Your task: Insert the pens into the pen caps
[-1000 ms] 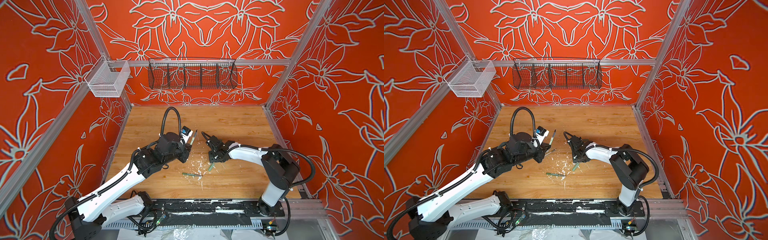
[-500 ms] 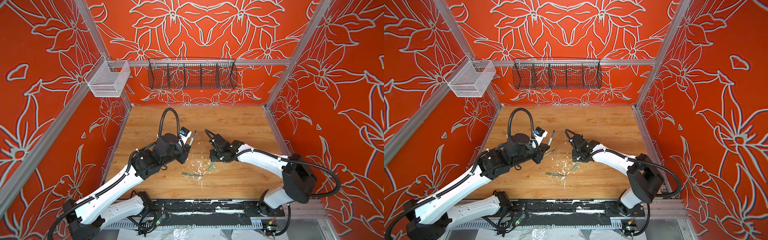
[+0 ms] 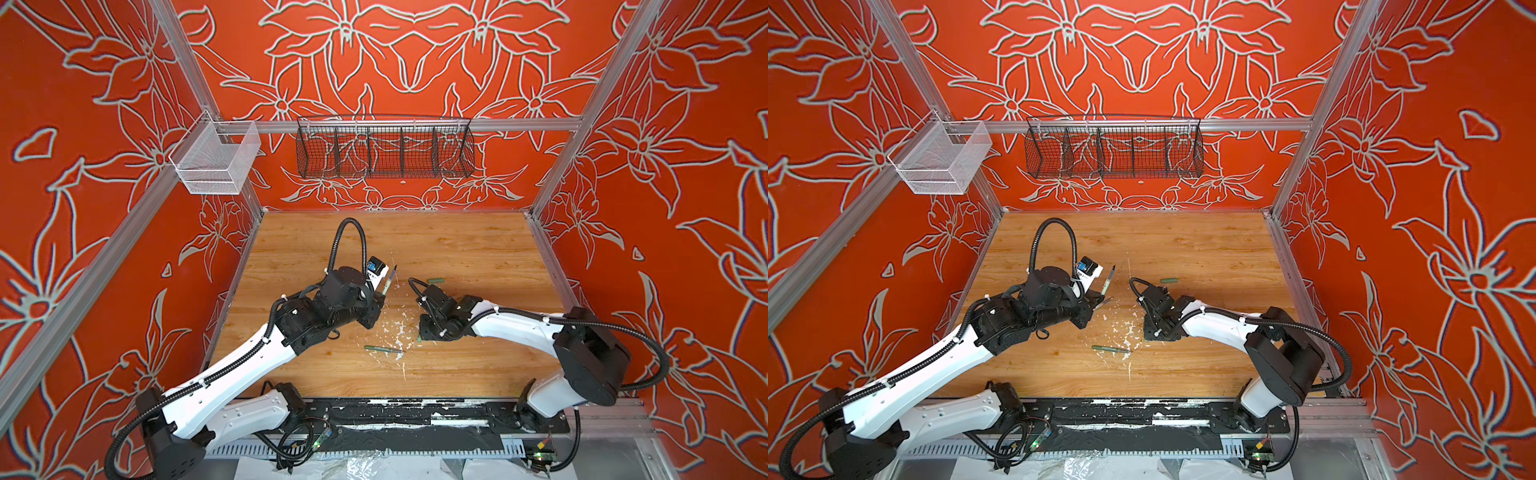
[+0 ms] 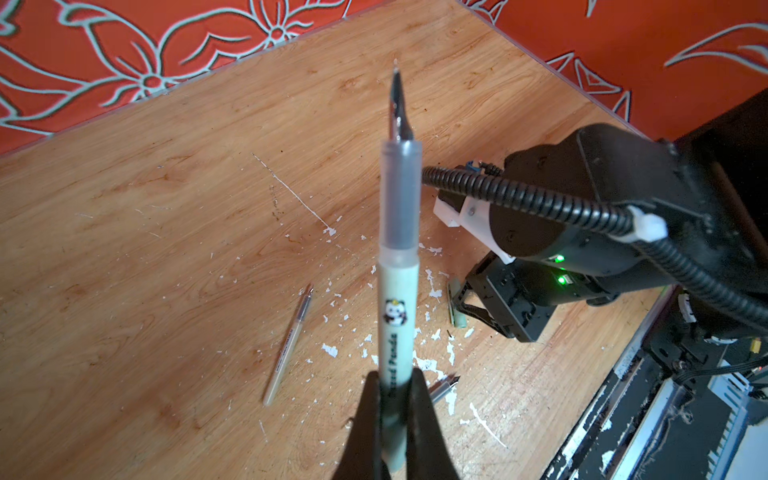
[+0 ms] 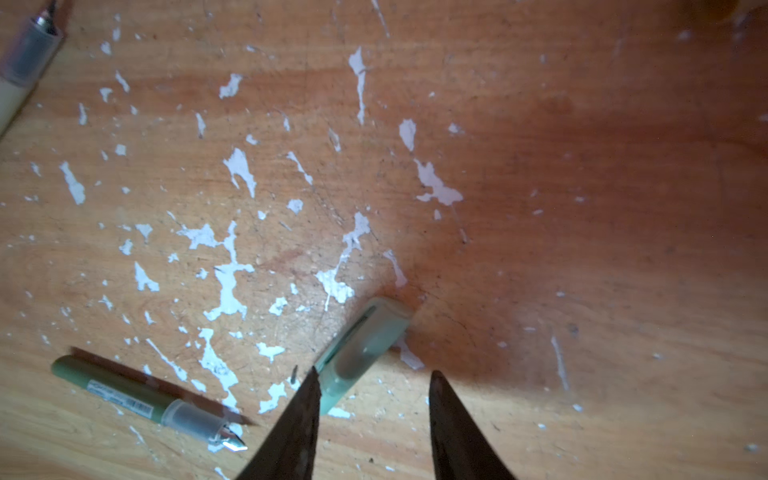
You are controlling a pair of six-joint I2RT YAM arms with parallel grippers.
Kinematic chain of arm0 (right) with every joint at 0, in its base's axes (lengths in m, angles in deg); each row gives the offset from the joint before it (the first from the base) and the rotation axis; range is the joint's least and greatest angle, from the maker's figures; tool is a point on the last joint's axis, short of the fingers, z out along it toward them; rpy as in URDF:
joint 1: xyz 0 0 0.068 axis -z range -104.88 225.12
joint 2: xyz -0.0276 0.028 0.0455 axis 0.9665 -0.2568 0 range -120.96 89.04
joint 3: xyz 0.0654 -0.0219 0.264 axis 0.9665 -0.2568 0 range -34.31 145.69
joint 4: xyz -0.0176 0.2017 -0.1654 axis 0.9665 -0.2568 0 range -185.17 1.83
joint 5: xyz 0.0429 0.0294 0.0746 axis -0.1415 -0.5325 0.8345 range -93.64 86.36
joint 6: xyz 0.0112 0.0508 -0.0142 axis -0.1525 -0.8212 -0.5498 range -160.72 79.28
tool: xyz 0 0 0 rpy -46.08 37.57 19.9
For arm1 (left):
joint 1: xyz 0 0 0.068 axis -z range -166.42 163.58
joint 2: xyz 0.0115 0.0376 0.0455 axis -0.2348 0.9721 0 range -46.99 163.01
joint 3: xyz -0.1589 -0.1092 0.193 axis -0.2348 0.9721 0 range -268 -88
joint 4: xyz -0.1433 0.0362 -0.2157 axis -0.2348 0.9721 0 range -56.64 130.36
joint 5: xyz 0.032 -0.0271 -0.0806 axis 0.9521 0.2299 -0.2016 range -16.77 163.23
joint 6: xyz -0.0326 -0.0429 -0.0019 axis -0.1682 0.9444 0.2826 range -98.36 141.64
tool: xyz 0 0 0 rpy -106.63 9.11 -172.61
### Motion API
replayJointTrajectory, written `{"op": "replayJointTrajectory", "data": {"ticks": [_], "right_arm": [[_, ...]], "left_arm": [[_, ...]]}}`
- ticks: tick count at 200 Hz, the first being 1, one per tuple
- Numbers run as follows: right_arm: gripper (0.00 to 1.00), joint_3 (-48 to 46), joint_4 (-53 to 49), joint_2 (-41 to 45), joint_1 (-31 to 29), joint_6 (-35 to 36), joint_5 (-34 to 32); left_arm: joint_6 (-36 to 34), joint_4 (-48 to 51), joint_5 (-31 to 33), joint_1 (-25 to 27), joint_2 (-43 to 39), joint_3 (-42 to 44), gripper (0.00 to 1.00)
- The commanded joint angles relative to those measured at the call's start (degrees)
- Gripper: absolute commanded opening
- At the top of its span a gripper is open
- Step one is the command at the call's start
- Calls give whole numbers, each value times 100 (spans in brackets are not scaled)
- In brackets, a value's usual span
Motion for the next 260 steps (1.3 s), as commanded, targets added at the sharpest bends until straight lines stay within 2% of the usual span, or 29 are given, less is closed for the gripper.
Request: {"op": "replayJointTrajectory", "data": {"ticks": [1,81,117,210,260], "right_arm": [[42,-182,334,-105,94,-319,220],[38,-403,706,-251,140,-483,241],[33,-496,951,-256,187,-534,264],[27,229,-310,-705,109,138,-209],[24,259,-298,-742,95,168,-188]], "left_arm": [[-53,-98,-194,-17,51,-85,0],[-54,-91,-261,-10,125,-119,0],[-54,-78,-244,-18,140,-102,0],[-11,-20,-272,-17,201,-127,0],[16,-13,-261,-18,188,-93,0]]}}
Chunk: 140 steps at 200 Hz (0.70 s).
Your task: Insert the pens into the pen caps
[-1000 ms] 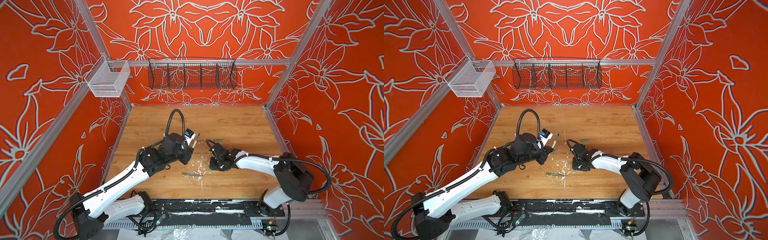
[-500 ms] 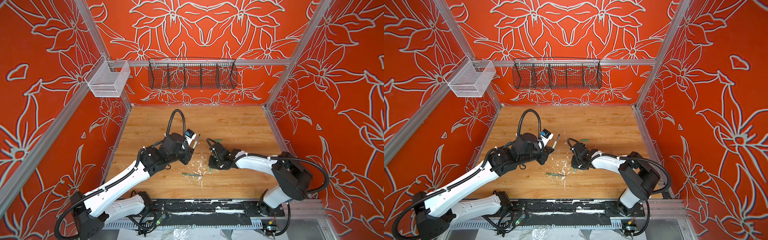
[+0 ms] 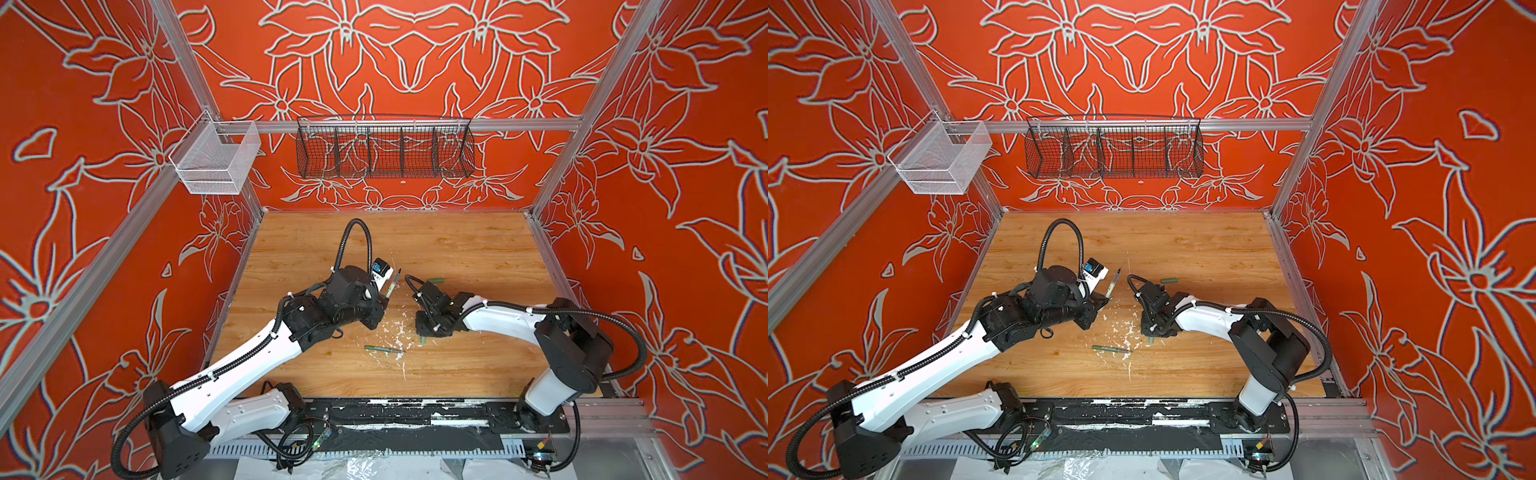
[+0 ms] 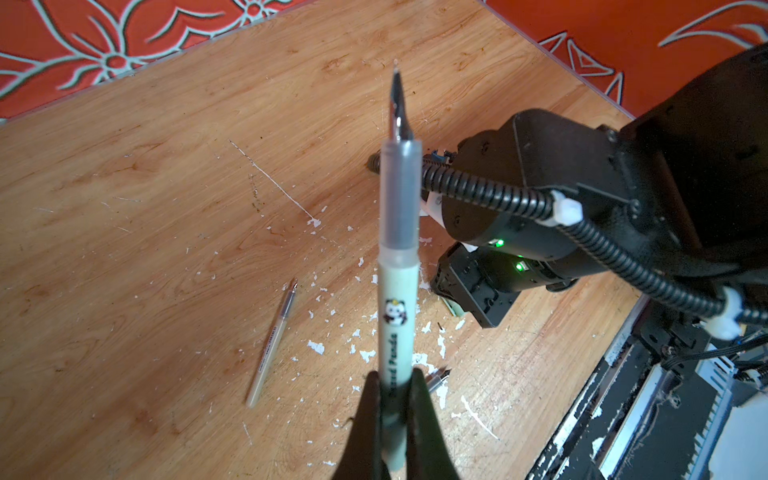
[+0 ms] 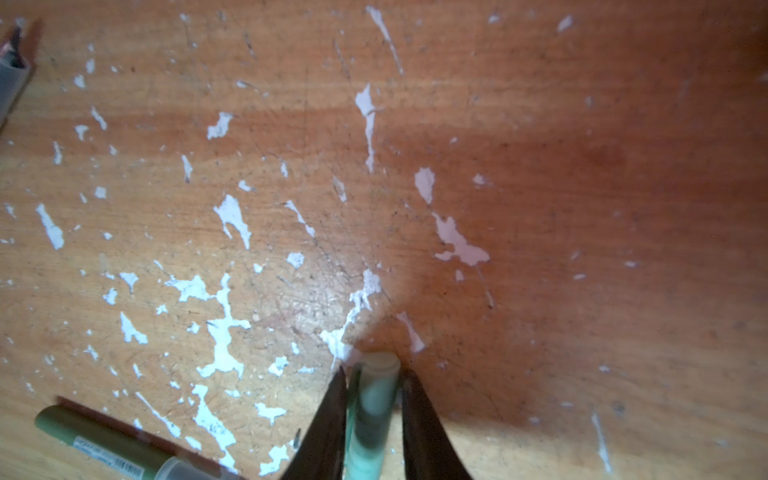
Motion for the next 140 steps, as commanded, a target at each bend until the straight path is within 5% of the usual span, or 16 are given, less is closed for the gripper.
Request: {"op": "replayJointTrajectory", "data": {"ticks": [1,38,79,140], "right_arm": [[24,15,-479,-199,-23,45,-206],[23,186,-593,-316,-73,141,-196],[36,630,-1107,-589,-308,306,-534],[28,1026,-1775,-1006,-441,500,-901]], "left_arm": [[14,-8,-34,-18,-44,-91,0],[14,13,-51,-18,-16,-109,0],[32,24,-34,-18,-63,-82,0],[6,70,10,-18,-177,-66,0]]}}
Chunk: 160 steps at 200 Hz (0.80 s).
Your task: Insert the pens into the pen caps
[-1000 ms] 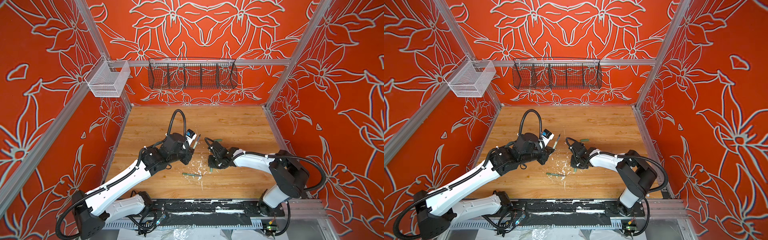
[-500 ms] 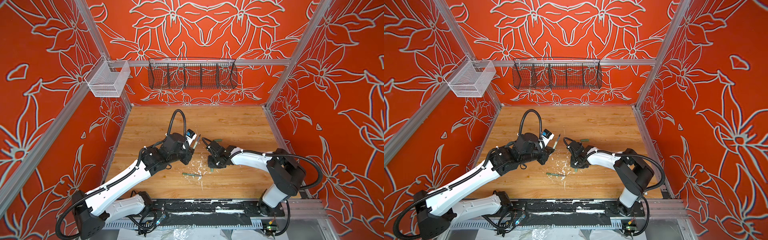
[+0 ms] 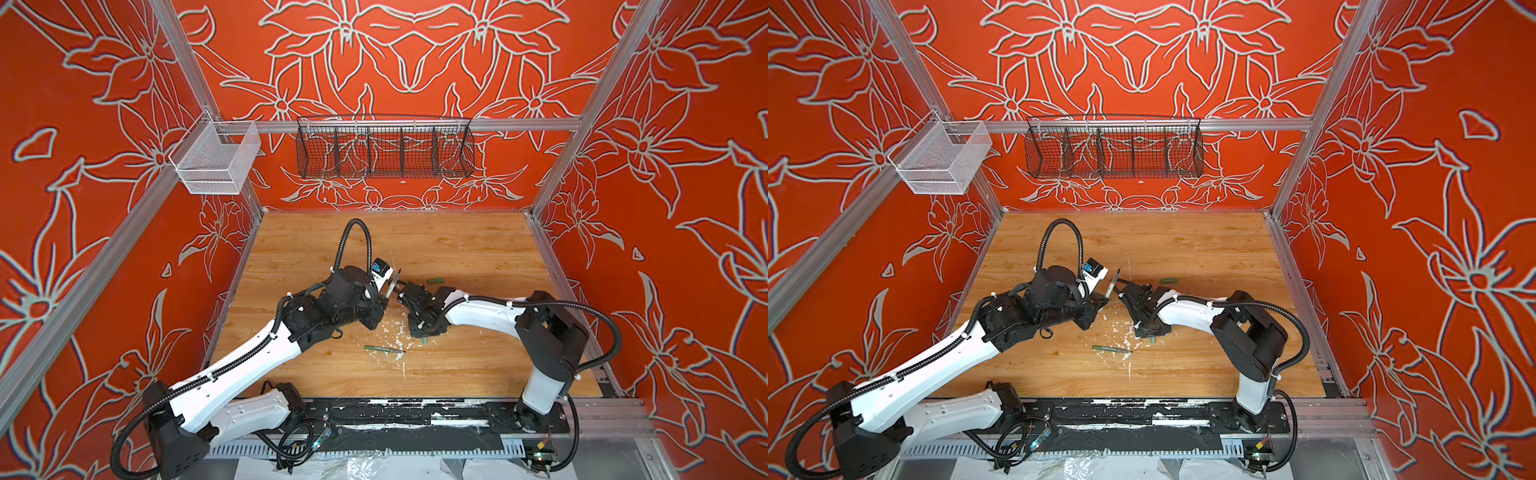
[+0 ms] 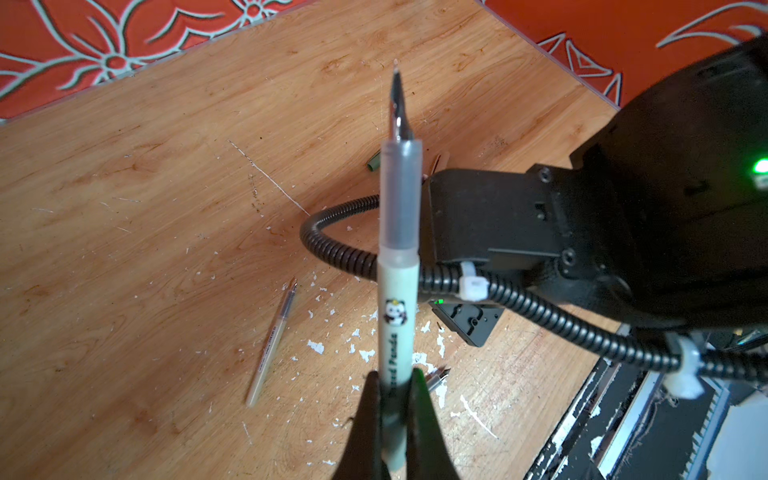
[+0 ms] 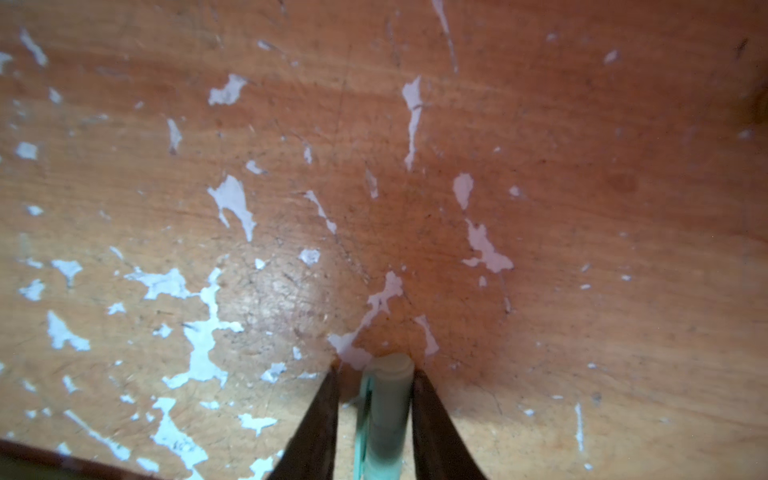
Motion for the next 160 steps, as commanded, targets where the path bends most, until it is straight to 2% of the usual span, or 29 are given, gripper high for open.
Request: {"op": "replayJointTrajectory", "data": {"ticks": [1,88,124,160], "right_arm": [[28,-19,-594,-239,-30,55,-236],[20,85,-825,-108,-32,228,-517],[14,-1,-517,214,53,161,-424],[15,-337,79,765,313,122,-212]], "left_arm": [[3,52,15,-18,-136,-65,0],[10,-36,-51,-18,-32,-64,0],[65,7,-163,-18,62,-52,0],[161,61,-262,-12,114,35,0]]}}
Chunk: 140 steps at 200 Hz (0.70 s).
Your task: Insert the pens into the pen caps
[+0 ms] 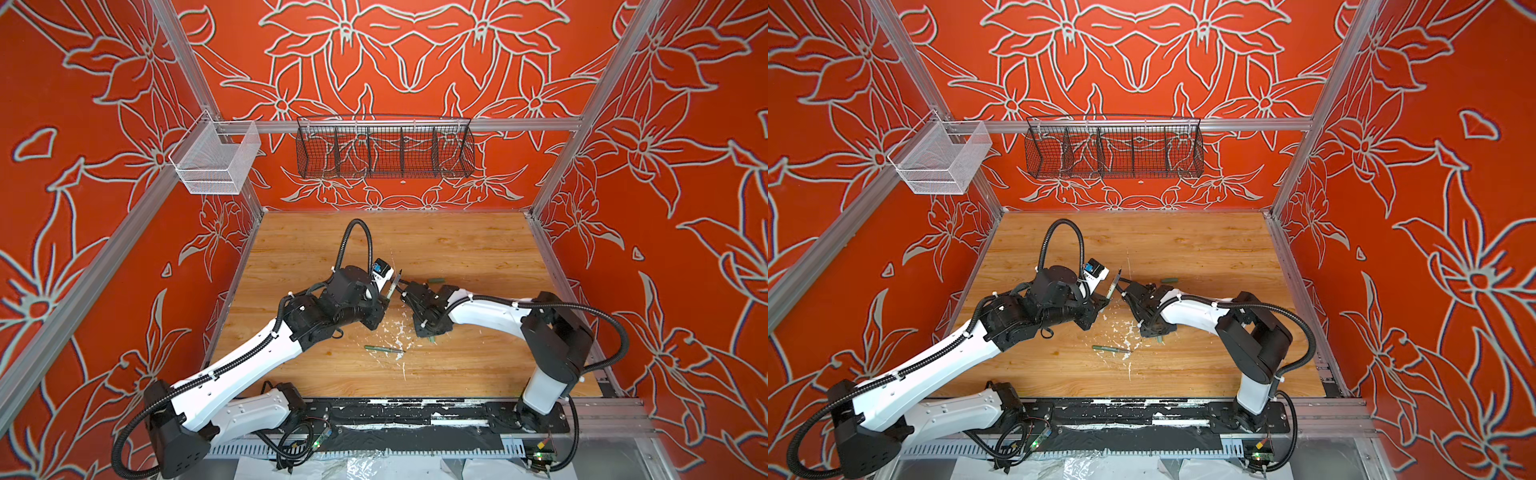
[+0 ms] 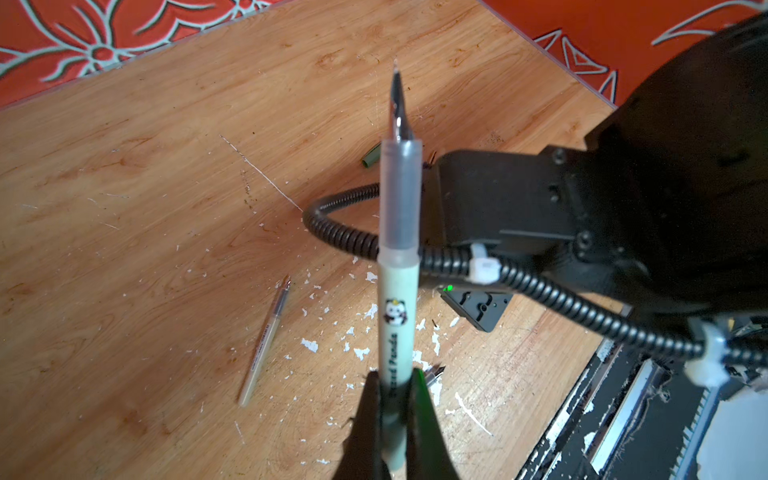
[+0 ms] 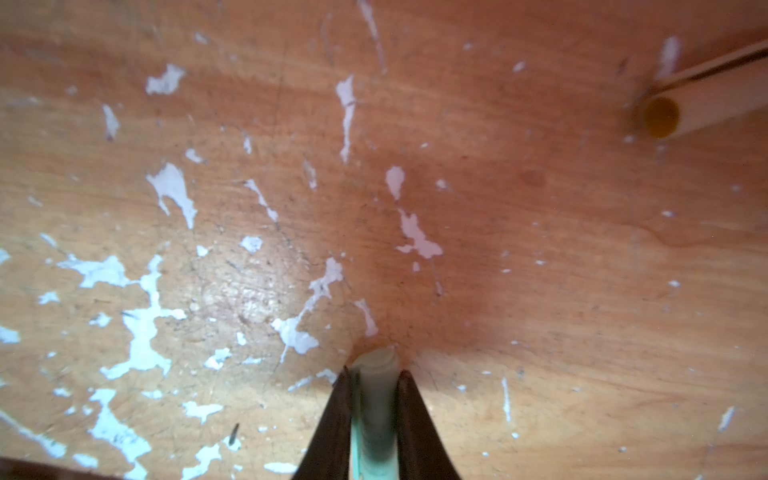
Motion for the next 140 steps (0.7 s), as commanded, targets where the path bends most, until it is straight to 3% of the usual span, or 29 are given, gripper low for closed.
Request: {"op": "replayJointTrajectory", "data": {"ticks": [1,35,94,140], "right_arm": [[15,-229,349,469,174,-108,54],[16,-516,827,1298,530,-97,179],[15,-1393,2158,3733,1195,-376,-62],[15,-1575,2805,4309,1406,-804,224]], "left_arm": [[102,52,-135,-15,42,38,0],[184,-24,-509,-9,236,154,0],[620,-879,-1478,73,575,601,0],[729,-1400,-1529,323,978,471,0]]}}
